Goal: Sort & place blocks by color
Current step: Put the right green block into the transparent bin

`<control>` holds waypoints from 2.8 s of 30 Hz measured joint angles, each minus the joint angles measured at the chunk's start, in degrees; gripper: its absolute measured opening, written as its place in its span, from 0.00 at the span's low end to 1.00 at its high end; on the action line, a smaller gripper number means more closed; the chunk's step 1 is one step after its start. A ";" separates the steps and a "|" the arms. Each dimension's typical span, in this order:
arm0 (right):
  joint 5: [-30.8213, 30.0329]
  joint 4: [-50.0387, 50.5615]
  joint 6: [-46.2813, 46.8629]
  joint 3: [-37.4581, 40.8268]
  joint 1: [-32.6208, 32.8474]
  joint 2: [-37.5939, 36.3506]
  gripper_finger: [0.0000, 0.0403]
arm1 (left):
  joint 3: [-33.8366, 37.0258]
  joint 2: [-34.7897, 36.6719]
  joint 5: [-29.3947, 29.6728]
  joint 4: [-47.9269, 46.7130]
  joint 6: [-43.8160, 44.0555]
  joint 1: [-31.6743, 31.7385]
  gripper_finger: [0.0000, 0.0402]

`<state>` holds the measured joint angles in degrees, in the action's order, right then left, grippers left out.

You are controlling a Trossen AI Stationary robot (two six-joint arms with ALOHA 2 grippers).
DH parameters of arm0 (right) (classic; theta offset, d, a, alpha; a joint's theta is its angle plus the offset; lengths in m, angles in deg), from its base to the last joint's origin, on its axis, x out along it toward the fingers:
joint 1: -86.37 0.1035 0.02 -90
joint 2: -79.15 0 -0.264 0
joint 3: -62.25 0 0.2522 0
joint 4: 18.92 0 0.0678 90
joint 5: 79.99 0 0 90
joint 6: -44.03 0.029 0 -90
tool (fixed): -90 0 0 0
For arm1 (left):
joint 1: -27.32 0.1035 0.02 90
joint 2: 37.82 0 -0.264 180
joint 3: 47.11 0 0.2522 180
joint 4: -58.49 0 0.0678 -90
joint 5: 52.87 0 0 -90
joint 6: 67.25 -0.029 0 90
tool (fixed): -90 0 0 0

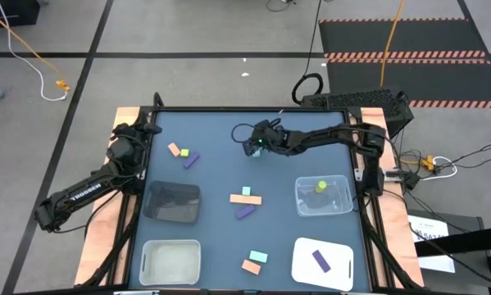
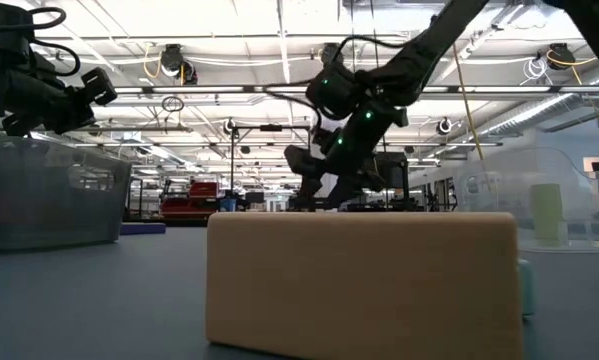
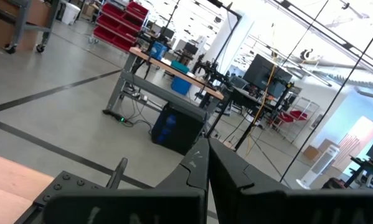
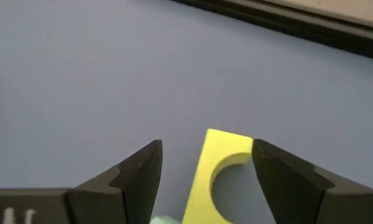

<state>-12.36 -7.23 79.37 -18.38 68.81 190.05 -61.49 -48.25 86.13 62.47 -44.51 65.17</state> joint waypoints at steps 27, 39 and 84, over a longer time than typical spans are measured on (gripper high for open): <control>2.07 -1.27 -4.04 0.13 -0.24 0.01 0.08 | 0.00 0.02 0.00 0.00 0.00 0.00 0.02; 1.69 -10.83 -15.30 2.11 4.26 -12.25 0.08 | 0.00 0.00 0.00 0.01 0.00 0.00 0.02; 11.88 -15.68 -16.41 29.05 14.76 -44.13 0.08 | 0.00 -0.05 0.02 0.02 0.00 0.00 0.02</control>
<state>-0.47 -22.90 62.96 10.68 83.57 145.93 -61.49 -48.30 86.15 62.49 -44.51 65.17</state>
